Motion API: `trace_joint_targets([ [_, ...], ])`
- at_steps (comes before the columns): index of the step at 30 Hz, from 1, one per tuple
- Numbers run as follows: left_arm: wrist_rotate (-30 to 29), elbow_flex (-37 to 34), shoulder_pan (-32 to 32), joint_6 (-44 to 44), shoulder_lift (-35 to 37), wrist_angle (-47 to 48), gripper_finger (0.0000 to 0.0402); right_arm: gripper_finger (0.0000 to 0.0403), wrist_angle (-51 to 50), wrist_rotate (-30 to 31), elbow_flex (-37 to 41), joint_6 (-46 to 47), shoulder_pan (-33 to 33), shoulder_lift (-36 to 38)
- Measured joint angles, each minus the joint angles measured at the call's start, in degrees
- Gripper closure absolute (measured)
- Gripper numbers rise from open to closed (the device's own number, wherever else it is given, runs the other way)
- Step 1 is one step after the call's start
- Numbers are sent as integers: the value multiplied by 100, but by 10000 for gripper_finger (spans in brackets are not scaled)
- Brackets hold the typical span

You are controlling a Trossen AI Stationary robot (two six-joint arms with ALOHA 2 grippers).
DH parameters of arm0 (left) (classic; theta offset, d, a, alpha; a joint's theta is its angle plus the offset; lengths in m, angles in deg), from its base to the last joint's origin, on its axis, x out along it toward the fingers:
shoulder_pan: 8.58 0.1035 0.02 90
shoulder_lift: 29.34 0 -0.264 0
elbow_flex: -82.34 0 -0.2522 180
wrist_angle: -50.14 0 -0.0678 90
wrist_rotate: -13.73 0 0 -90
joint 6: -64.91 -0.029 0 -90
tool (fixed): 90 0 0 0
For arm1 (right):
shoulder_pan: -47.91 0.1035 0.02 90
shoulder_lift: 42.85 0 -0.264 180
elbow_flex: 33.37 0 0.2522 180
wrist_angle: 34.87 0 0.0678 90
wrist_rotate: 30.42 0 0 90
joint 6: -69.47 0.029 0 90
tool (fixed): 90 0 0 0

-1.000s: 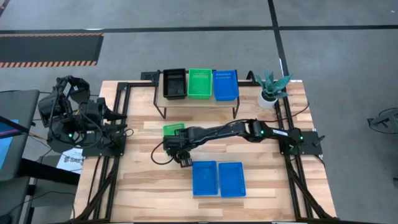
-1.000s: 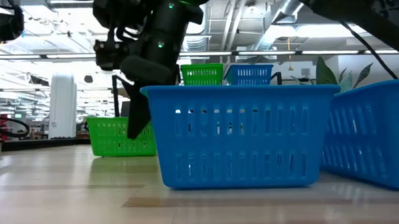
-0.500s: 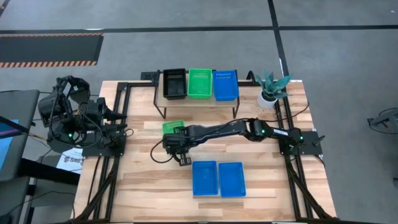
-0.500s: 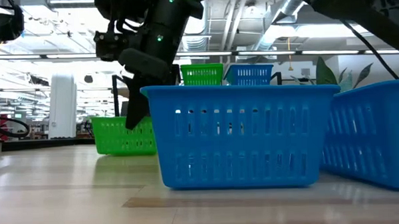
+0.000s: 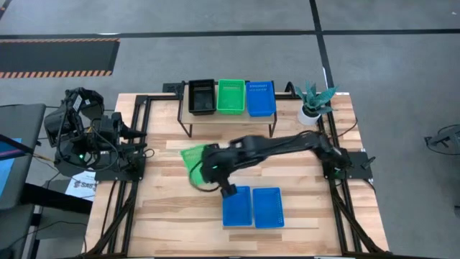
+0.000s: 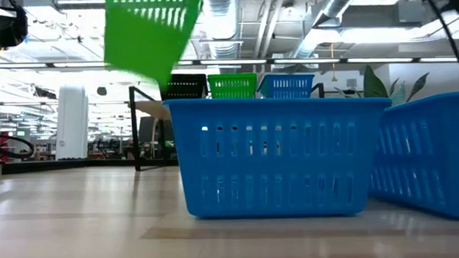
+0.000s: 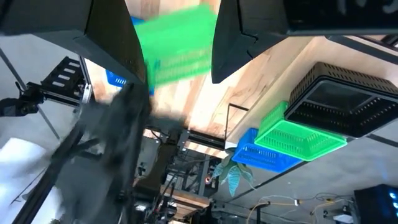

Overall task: Stack baskets on shelf by color
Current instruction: Stack the green bin on the green bin on the shelf

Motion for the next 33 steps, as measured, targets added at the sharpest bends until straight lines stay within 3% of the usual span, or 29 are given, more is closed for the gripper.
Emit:
trace_joint_targets([
  [5, -2, 0, 0, -8, -2, 34, 228, 399, 46, 1316, -11, -301, 52, 884],
  [10, -21, 0, 0, -10, -2, 37, 228, 397, -35, 2727, -4, -254, -364, 1336],
  [22, -19, 0, -2, -12, -2, 40, 228, 397, -780, 2385, 120, -13, -2216, 1198],
  [33, 9, 0, 0, -12, 1, 147, 228, 396, -833, 2187, 138, -613, -2558, 601],
])
